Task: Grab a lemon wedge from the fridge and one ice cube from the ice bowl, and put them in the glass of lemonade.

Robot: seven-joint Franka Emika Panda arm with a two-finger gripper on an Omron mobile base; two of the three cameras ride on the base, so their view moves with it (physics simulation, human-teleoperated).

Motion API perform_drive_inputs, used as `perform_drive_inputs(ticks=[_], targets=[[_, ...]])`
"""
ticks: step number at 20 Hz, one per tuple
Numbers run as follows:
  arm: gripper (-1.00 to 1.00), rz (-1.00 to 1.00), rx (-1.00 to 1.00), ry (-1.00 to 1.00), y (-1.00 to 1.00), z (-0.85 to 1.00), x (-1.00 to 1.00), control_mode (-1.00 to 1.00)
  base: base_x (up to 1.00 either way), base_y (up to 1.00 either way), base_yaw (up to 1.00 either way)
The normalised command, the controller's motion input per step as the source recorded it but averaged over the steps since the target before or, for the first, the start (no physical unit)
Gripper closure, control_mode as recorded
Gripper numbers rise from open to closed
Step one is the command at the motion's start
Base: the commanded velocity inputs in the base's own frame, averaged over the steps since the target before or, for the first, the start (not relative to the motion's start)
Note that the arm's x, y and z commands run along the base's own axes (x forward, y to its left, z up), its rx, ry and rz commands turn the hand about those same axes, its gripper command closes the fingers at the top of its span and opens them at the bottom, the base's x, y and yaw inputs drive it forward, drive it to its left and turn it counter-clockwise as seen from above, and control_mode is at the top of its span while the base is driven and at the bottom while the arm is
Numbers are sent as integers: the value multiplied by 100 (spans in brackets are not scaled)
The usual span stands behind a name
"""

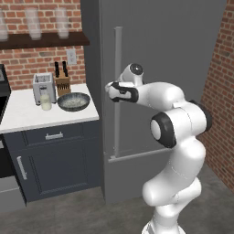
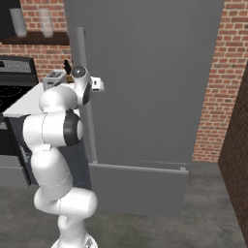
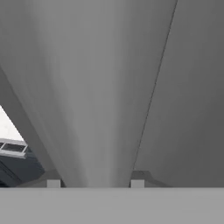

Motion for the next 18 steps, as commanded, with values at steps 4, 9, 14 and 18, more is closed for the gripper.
perform_drive_inputs(ticks=[4,9,14,18], targets=[[100,0,0,0,-82,3,-79,-100,0,0,0],[100,-1,0,0,-90,7,-90,-100,0,0,0],[100,-2,0,0,-93,7,-93,-100,0,0,0],[100,-1,0,0,-91,6,-89,-100,0,0,0]])
